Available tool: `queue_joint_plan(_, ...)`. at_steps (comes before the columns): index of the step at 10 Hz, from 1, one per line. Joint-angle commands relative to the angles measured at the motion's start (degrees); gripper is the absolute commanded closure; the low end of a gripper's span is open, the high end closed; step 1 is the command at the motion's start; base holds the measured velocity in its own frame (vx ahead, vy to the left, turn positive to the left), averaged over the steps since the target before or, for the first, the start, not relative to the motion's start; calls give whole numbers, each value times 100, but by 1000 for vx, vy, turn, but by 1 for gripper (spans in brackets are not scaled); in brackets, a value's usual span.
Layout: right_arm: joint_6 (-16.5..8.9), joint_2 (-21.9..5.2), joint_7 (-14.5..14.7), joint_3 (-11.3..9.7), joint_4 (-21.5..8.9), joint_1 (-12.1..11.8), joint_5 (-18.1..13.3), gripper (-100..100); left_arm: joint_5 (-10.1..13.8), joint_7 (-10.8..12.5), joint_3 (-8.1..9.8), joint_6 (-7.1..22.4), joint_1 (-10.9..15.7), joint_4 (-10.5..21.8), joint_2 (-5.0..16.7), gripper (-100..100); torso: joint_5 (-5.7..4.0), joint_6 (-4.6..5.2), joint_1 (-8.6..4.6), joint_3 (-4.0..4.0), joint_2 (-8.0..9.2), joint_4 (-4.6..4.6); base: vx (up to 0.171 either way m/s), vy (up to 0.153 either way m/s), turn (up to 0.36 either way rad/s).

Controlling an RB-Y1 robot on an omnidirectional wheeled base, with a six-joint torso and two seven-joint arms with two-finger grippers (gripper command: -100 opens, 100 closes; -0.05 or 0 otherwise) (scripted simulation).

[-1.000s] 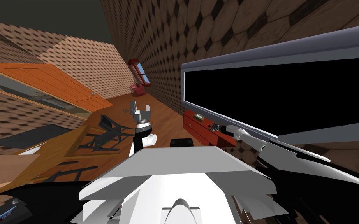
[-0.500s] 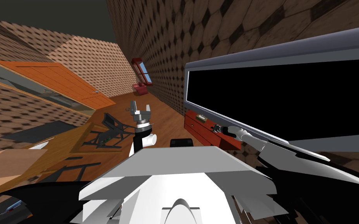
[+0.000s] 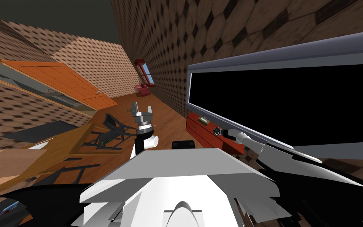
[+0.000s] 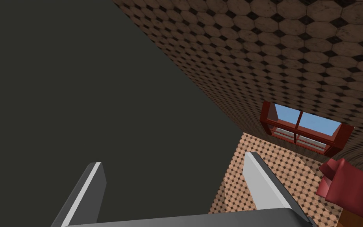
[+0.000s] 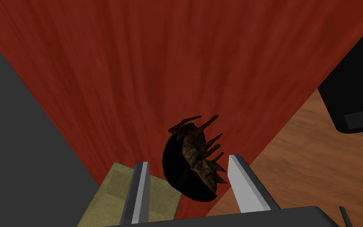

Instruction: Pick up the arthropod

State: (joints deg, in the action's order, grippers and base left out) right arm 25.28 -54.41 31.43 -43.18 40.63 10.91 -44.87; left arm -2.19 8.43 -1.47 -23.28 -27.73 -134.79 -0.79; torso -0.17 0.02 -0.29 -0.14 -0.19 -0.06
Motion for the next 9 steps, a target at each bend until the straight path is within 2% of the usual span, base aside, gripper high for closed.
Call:
queue_joint_plan(1,0,0,0,0,0,0,0,100,0,0,0,0,0,0,0,0,0,0,0,0,0,0,0,0,0)
queue_joint_plan(4,2,0,3,0,2,2,-1,100,0,0,0,0,0,0,0,0,-2,1,-4,-3,-3,-2,0,0,0)
queue_joint_plan(5,1,0,3,0,2,2,-1,0,0,0,0,0,0,0,0,0,-2,1,-4,-3,-4,-2,0,0,0)
queue_joint_plan(6,109,-188,-82,-33,58,61,-5,100,0,0,0,0,0,0,0,0,-2,1,-4,-3,-4,-2,-31,37,-63)
queue_joint_plan(7,160,-257,-105,-39,80,76,-3,100,0,0,0,0,0,0,0,0,3,7,7,3,7,0,-55,67,-78)
queue_joint_plan(8,99,-222,-92,-43,101,56,-7,100,0,0,0,0,0,0,-1,0,5,8,20,9,18,2,-26,30,-22)
queue_joint_plan(9,107,-239,-113,-49,111,55,-9,0,0,0,0,0,0,0,0,0,1,4,12,6,12,1,-5,5,0)
